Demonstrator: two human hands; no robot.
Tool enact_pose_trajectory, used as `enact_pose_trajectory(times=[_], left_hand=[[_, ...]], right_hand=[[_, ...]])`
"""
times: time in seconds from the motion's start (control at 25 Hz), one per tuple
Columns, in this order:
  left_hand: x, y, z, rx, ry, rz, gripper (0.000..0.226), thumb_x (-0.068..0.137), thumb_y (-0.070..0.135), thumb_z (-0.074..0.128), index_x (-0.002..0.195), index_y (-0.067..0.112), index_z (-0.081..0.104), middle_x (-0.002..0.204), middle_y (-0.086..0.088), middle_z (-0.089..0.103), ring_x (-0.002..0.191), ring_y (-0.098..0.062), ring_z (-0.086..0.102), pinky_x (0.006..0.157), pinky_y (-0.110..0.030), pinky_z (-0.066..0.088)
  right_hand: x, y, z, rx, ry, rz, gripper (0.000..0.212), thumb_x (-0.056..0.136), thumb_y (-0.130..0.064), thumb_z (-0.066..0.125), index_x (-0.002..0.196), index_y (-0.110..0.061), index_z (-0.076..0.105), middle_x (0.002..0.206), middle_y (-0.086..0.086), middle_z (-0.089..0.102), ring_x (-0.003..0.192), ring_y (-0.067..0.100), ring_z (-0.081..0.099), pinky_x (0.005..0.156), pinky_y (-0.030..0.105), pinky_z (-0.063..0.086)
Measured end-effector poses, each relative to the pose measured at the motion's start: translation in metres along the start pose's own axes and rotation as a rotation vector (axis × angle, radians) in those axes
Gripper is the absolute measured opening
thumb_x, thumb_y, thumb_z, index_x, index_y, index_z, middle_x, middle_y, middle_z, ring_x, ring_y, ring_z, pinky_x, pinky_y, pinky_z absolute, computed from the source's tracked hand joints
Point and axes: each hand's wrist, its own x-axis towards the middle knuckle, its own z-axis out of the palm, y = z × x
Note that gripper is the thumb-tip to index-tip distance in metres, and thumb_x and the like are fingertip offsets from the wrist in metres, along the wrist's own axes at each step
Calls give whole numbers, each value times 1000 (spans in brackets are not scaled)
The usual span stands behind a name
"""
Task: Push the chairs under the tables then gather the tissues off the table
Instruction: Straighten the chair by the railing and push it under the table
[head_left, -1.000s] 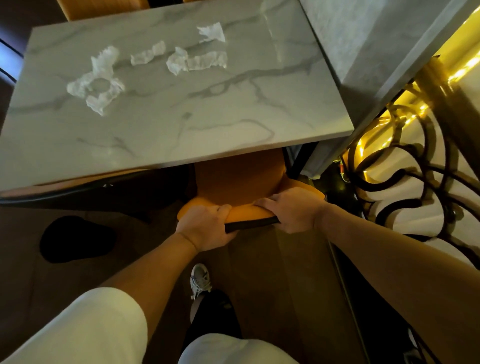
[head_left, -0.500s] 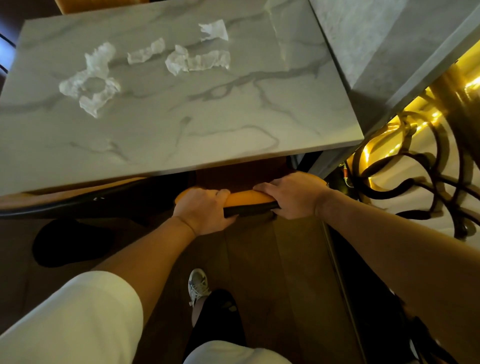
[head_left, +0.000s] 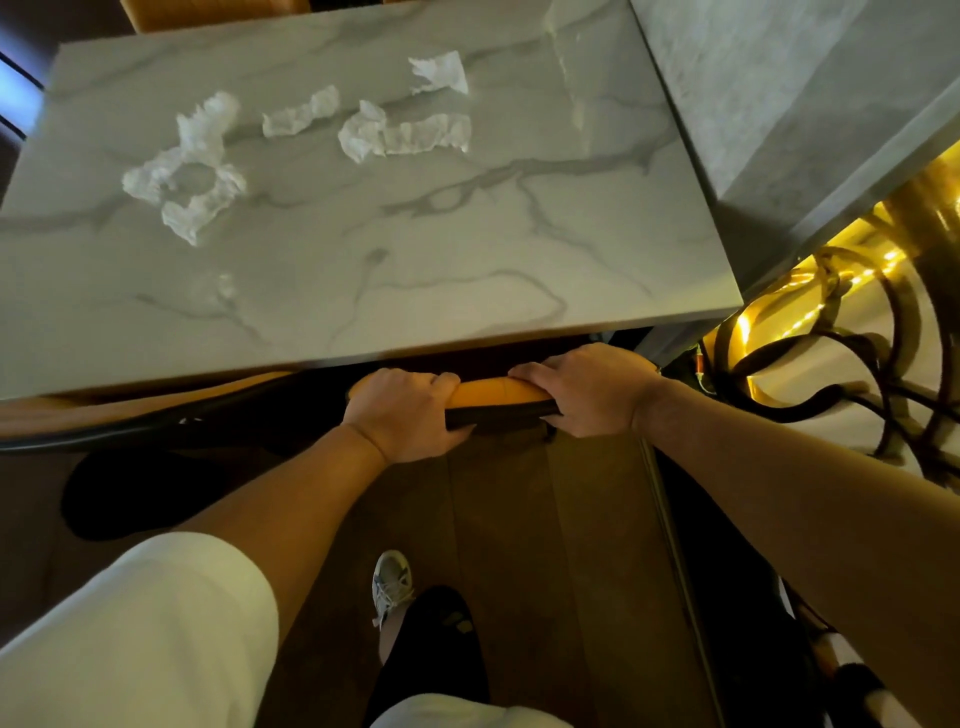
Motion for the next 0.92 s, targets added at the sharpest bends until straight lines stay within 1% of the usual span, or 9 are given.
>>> enact_pose_trajectory(times=[0.12,0.28,0.44,0.64,0.84,0.92], left_hand=[[7,-4,-1,7,1,3,78,81,78,21,125,25,58,101,8,70,81,-14,67,75,-37,56],[17,-8,-3,14,23,6,79,80,78,20,122,25,60,100,7,71,79,-16,67,72,-36,56],[26,-12,-5,20,22,3,77,80,78,21,120,25,61,97,7,71,77,-16,67,72,-37,57],[30,-15,-5,71,18,21,77,82,77,20,120,24,61,100,6,72,79,-16,67,72,-34,54],[32,-14,-8,116,-32,23,66,90,73,34,126,24,57,105,5,70,83,-17,66,78,-36,55],[32,-13,-9,113,-35,21,64,91,72,37,128,24,57,107,4,70,86,-18,66,79,-34,54]], right_hand=[[5,6,-1,-14,15,-7,62,97,-48,55,153,-31,34,117,-3,69,94,17,66,83,34,54],[14,15,-4,-41,9,-3,62,97,-49,56,153,-30,36,118,-2,68,96,19,67,81,35,55],[20,24,-8,-25,-12,5,63,96,-49,57,153,-31,35,116,-1,68,95,20,67,86,40,56],[23,27,-11,-45,-23,-28,64,97,-48,57,153,-28,35,120,0,68,98,20,67,89,39,55],[26,31,-11,-38,-31,-20,65,96,-49,58,153,-29,34,123,0,67,99,21,66,91,40,54],[26,31,-11,-34,-36,-14,64,96,-49,58,152,-30,35,124,0,67,98,21,67,90,39,54]])
